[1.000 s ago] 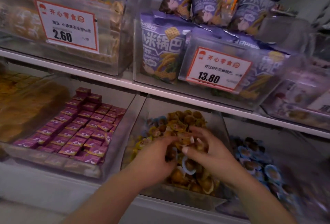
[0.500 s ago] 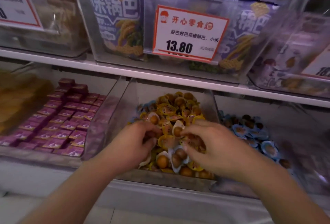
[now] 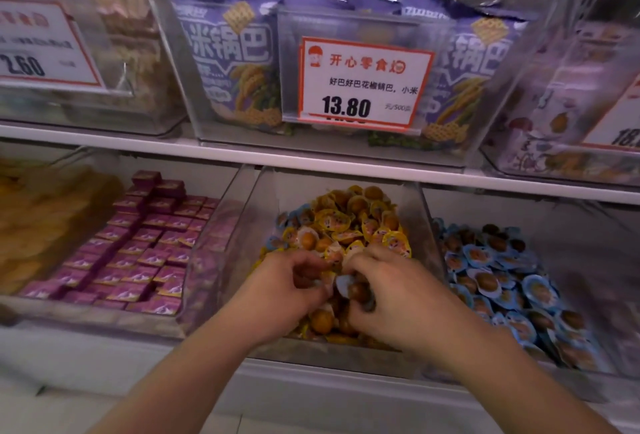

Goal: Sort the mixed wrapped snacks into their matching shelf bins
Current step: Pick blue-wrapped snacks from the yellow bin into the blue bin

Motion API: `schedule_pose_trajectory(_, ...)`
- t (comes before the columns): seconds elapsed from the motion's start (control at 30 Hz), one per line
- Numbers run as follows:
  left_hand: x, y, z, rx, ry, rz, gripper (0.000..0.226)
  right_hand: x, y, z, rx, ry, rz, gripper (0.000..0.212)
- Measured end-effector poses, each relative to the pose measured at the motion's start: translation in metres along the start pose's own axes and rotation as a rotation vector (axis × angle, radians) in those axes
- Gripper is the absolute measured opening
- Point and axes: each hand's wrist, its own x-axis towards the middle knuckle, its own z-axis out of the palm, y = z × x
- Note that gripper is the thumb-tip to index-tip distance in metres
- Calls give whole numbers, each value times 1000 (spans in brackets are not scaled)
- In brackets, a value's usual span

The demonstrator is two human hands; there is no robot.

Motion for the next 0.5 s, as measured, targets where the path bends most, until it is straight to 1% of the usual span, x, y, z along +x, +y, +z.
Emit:
schedule_pose_trajectory(0.07, 2, -2, -2, -54, 27, -50, 21, 1, 3, -3, 48, 61, 71, 28)
schedule_pose_trajectory(0.17, 5, 0, -8, -92, 182, -76, 21, 4, 3, -5, 112, 161, 145, 27)
schedule_pose_trajectory(0.23, 3, 5, -10, -242, 266, -79, 23, 6, 3, -8, 110, 283, 168, 23)
schedule_pose_trajectory(0.3, -1, 11, -10, -456, 301, -121, 27, 10, 5, -12, 129, 409, 169, 15)
schedule_pose_trajectory(0.33, -2, 13, -10, -558, 306, -151, 30, 12, 5, -14, 166, 446, 165, 13)
schedule_pose_trajectory(0.4, -7, 17, -7, -689, 270, -202, 29, 15, 1, -13, 231, 440, 148, 14)
schedule_pose_trajectory(0.43, -9, 17, -5, -682, 229, -213, 25, 17, -1, -10, 230, 411, 134, 15)
schedule_pose_trajectory(0.5, -14, 17, -3, -573, 158, -197, 17, 20, -2, -6, 189, 354, 113, 17)
